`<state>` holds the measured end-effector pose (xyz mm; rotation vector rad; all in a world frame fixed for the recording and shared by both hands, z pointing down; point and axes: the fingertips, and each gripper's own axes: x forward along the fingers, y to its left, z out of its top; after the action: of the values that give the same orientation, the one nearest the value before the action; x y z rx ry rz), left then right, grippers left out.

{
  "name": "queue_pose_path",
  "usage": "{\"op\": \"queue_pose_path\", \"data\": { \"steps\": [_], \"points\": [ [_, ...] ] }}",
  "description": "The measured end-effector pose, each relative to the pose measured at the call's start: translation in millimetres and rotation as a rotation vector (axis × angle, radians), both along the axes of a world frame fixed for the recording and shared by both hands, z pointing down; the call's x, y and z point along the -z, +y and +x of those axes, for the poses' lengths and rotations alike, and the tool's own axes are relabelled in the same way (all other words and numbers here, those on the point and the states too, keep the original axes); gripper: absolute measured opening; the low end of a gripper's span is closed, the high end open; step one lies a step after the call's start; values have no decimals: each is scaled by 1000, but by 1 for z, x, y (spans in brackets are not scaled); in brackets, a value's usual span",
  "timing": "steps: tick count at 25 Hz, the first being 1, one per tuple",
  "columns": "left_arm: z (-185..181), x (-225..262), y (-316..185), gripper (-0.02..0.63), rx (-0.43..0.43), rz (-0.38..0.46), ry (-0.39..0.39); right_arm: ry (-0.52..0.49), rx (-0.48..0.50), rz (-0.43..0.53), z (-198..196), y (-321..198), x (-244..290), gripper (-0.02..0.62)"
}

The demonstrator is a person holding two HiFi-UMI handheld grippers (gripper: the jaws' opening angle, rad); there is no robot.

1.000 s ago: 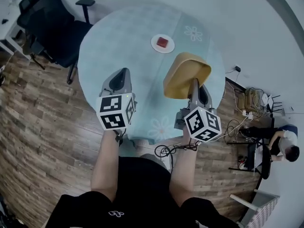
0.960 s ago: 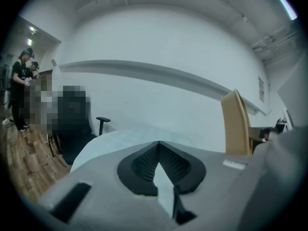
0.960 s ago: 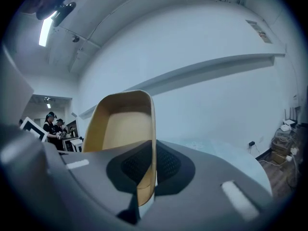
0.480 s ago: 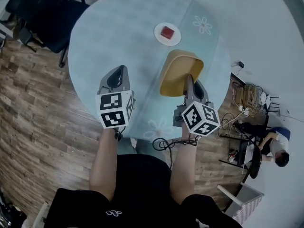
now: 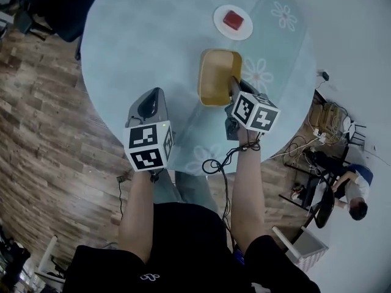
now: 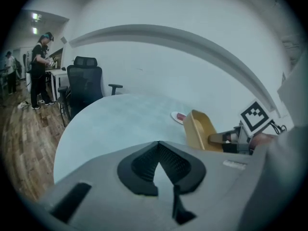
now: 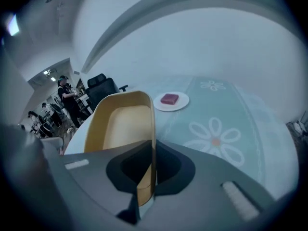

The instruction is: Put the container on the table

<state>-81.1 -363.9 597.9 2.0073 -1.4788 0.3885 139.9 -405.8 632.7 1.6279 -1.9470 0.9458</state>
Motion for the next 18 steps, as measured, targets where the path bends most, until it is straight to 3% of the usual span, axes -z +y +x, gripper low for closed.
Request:
{"op": "queue_pose_path", "data": {
  "steps": [3,7,10,14,18],
  "points": [
    [-6,-11,5,2,14,-14,-3,21,-25,-60,4,-6,-22,15],
    [-14,-8,12,2,37,-13,-12,30,19,-105,-2,-6,-40,25],
    [-22,0,12,2,75,3,-11,31,35,-81,-5,-8,-33,90],
    [-28,20,12,2,120,38,1,24,10,80,-1,-11,16,92],
    [-8,69,4,2,105,141,15,-21,43,378,-7,-6,108,11]
  ]
}}
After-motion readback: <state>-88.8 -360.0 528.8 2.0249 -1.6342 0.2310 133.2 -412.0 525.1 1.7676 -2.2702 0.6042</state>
